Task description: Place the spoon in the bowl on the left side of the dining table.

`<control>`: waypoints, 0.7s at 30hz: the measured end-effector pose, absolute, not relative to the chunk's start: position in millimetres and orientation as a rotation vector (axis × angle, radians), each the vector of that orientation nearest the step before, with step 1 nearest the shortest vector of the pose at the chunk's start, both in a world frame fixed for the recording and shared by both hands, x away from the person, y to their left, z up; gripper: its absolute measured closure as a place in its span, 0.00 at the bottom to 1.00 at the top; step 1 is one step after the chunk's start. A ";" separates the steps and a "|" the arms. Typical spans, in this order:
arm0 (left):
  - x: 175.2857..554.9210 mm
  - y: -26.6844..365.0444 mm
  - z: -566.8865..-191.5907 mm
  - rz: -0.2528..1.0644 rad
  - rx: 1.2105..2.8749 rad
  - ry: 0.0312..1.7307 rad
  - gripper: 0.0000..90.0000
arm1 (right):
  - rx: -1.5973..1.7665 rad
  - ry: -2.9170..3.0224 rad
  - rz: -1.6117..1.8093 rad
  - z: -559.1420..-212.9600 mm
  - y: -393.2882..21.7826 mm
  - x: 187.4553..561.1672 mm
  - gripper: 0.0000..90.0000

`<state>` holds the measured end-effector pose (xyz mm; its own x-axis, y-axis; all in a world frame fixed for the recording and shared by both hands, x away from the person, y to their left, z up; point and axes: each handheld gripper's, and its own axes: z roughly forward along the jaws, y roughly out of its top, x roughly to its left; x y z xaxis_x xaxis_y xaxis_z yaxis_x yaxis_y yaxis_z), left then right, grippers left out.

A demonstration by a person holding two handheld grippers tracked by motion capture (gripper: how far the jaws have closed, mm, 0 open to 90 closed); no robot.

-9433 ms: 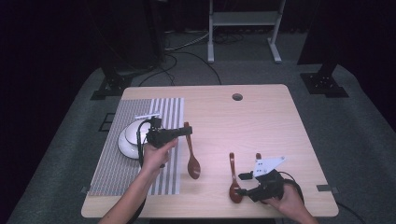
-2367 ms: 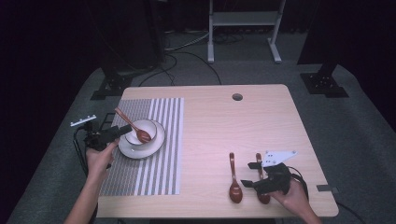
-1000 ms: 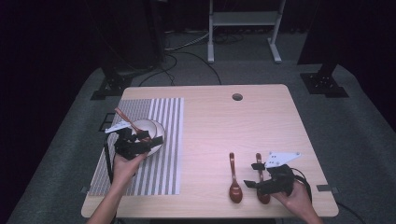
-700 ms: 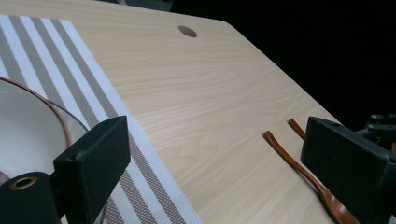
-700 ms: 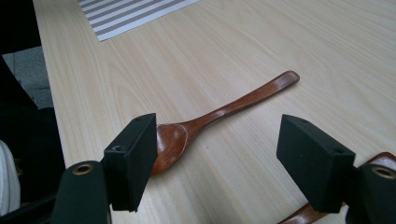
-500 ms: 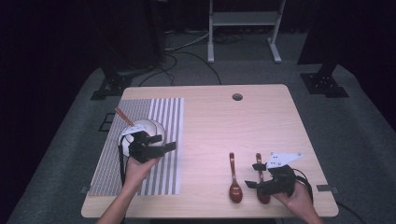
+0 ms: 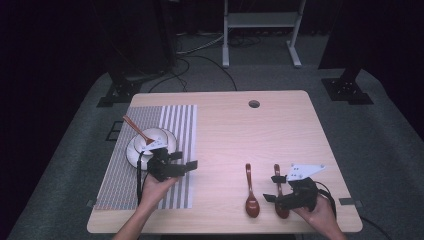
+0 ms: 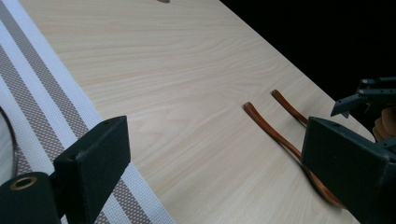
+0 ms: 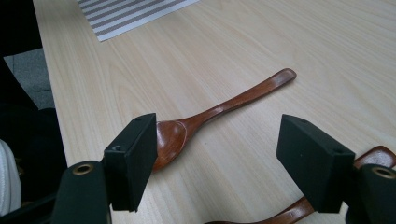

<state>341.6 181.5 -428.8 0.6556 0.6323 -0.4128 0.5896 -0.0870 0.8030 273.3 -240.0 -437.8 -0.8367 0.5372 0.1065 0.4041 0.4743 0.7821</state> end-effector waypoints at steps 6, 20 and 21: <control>338.4 177.3 -433.9 0.036 1.773 0.979 0.08 | 0.828 2.551 1.307 -437.1 -241.8 271.8 0.31; 326.8 158.6 -437.6 -0.008 1.816 0.935 0.08 | 0.861 2.526 1.326 -437.9 -247.4 269.2 0.31; 326.1 156.4 -438.4 -0.013 1.820 0.926 0.08 | 0.863 2.526 1.325 -438.0 -247.6 269.1 0.31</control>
<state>326.1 156.4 -438.4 0.7008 0.5820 -0.4124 0.5936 -0.1552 0.7897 269.1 -247.6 -438.0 -0.8202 0.5594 0.1195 0.4162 0.4403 0.7955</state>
